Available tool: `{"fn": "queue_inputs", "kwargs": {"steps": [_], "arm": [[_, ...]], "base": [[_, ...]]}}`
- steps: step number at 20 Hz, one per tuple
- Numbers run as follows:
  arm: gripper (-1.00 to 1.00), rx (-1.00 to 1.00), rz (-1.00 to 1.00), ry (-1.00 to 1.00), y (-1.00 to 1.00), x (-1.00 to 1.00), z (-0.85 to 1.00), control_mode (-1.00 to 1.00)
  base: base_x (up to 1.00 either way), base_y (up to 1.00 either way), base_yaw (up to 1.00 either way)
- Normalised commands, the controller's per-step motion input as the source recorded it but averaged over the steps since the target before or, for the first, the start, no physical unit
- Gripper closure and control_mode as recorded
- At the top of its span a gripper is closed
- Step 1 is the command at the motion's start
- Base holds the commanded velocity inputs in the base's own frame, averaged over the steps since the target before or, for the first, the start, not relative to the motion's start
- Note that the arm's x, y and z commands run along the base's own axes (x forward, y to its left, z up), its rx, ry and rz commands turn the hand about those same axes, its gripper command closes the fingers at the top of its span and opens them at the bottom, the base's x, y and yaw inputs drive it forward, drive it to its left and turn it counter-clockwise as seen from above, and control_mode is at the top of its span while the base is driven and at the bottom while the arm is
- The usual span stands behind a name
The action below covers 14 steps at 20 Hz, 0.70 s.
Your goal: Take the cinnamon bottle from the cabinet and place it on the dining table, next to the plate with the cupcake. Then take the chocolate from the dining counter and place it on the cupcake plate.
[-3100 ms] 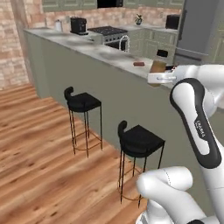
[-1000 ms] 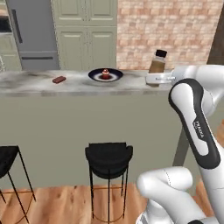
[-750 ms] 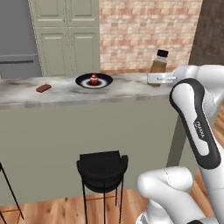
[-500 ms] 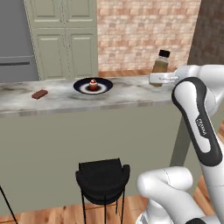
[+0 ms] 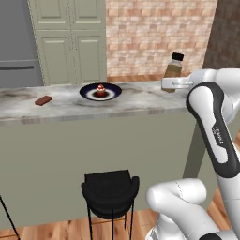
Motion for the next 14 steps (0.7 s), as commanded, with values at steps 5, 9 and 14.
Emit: {"fn": "queue_inputs", "kwargs": {"steps": [5,9,14], "arm": [[1.00,0.00,0.00,0.00,0.00,0.00,0.00,1.00],[1.00,0.00,0.00,0.00,0.00,0.00,0.00,1.00],[1.00,0.00,0.00,0.00,0.00,0.00,0.00,1.00]], "base": [[0.22,0.06,0.00],[0.00,0.00,0.00],[0.00,0.00,0.00]]}}
